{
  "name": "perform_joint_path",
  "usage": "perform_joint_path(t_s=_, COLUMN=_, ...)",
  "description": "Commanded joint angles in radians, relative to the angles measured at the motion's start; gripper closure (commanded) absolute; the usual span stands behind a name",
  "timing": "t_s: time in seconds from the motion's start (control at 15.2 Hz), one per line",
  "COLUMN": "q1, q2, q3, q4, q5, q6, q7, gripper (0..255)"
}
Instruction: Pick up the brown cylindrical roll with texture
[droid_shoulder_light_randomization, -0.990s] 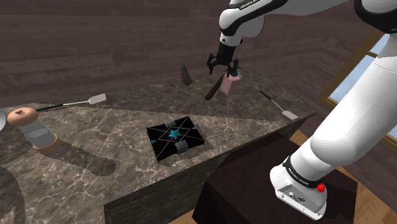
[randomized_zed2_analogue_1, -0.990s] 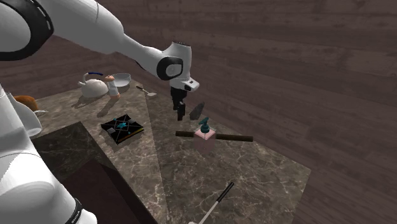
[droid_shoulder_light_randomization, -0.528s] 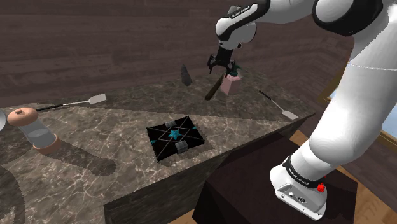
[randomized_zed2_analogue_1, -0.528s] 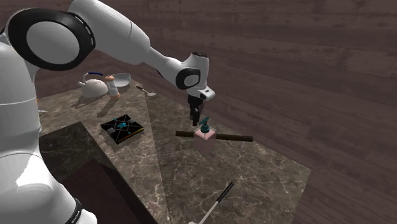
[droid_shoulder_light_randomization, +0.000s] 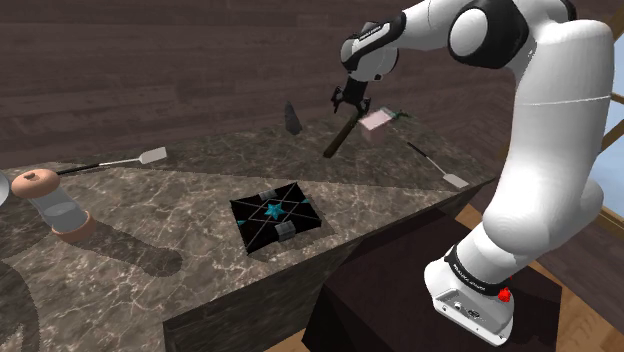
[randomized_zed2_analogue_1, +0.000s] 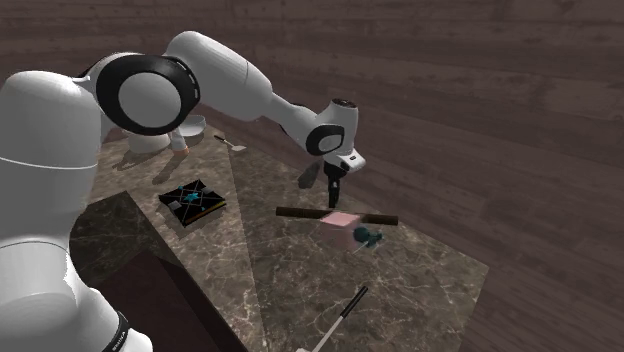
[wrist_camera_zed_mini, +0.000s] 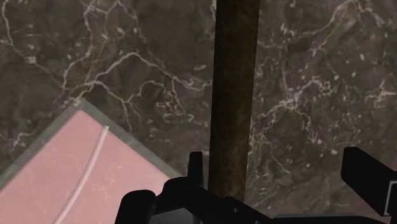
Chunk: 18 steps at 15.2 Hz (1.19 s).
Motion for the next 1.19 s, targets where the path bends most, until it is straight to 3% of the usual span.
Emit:
perform_joint_path(t_s=0.0, q1=-0.024, q2=0.067, q3=-0.014, q4=0.055, q5=0.012, q6=0.0, q7=0.019, gripper=0)
perform_joint_path(t_s=0.66, q1=-0.034, q2=0.139, q3=-0.004, q4=0.06, q5=0.029, q6=0.067, q7=0.009, gripper=0)
perform_joint_path(t_s=0.73, q1=-0.033, q2=0.14, q3=-0.004, q4=0.06, q5=0.029, q6=0.068, q7=0.009, gripper=255)
perform_joint_path(t_s=1.12, q1=-0.033, q2=0.141, q3=-0.004, q4=0.06, q5=0.029, q6=0.068, q7=0.01, gripper=255)
